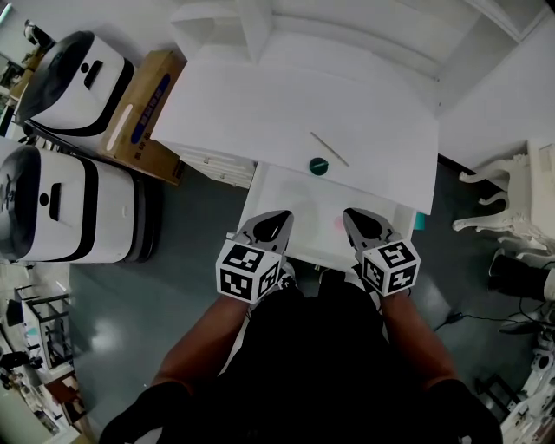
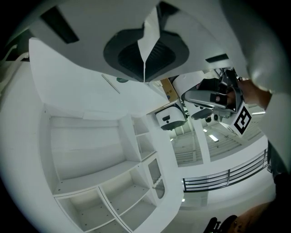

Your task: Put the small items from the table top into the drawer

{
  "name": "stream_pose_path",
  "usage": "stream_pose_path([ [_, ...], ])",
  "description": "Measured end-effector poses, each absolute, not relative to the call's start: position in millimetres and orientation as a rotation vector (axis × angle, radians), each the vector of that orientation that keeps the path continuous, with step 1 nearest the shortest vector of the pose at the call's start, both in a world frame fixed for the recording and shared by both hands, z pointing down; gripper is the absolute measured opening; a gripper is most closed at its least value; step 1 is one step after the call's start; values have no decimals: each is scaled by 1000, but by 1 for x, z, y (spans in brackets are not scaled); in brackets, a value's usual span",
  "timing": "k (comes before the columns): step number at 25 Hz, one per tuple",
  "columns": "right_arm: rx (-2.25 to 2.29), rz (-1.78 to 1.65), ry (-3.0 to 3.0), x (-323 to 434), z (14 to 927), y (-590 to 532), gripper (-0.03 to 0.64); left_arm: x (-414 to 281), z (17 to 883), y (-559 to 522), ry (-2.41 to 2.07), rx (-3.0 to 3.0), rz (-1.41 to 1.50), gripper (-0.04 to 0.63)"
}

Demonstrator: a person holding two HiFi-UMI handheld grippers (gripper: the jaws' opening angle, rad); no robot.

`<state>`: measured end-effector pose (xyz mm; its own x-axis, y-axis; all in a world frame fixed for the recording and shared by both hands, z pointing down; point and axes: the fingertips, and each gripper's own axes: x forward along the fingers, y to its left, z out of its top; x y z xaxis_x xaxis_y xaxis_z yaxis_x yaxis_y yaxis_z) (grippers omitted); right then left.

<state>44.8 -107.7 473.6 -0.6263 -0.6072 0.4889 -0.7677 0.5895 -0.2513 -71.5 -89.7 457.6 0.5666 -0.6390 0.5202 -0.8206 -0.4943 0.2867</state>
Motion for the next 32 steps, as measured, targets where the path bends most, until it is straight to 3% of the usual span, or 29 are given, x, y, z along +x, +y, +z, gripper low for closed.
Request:
stream_pose_path([
  [22,963,337,-2278,2,574,-201,32,-100,496,-77,-1164,2160,544,3],
  [26,917,327,-2253,-4,589,-213,86,-102,499,-77,-1166,2146,546,3],
  [32,891,291,-2190,-9,610,-234,98,-107,504,-74,-1172,2120,549,3],
])
